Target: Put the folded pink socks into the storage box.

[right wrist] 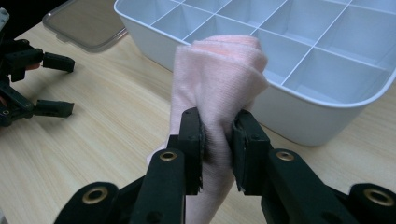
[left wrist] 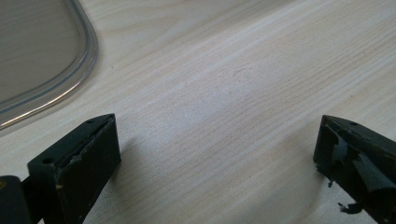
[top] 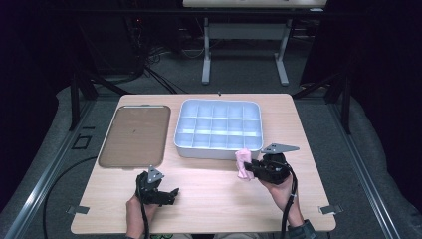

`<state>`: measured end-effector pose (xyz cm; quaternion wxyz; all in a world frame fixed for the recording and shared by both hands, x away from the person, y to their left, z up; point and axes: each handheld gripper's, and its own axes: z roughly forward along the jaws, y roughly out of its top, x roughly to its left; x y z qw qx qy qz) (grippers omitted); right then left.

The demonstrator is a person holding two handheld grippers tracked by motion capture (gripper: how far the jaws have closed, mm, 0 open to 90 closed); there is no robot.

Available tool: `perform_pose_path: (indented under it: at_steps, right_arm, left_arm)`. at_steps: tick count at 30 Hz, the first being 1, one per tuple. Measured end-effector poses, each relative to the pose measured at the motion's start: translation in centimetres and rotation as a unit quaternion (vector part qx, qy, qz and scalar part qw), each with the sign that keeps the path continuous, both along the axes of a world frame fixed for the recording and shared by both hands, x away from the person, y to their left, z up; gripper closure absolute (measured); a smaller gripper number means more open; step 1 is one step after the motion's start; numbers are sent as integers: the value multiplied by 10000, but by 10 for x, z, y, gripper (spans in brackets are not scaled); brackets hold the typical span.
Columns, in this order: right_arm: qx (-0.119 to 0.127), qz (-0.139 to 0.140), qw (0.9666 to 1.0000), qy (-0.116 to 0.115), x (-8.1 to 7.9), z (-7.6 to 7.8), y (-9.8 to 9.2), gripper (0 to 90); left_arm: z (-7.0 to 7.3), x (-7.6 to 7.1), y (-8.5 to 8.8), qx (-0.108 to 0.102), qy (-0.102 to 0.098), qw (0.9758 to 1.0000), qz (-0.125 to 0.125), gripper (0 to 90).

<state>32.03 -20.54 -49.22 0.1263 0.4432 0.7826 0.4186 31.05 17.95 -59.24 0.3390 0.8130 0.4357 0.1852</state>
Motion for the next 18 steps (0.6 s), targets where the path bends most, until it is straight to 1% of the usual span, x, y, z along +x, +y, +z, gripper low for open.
perform_pose_path:
  at_steps: [4,12,14,18]
  right_arm:
    - [-32,7,10000,-56,2,7,-1,754]
    - [7,-25,9998,-216,8,20,0,754]
    - [-35,-2,9997,-231,10,23,0,754]
    - [14,-31,9996,-273,16,28,0,754]
  left_arm:
    - [0,0,0,0,1,10000,0,5]
    - [0,0,0,-1,0,10000,0,5]
    - [0,0,0,-1,0,10000,-2,5]
    - [0,0,0,1,-1,10000,-2,5]
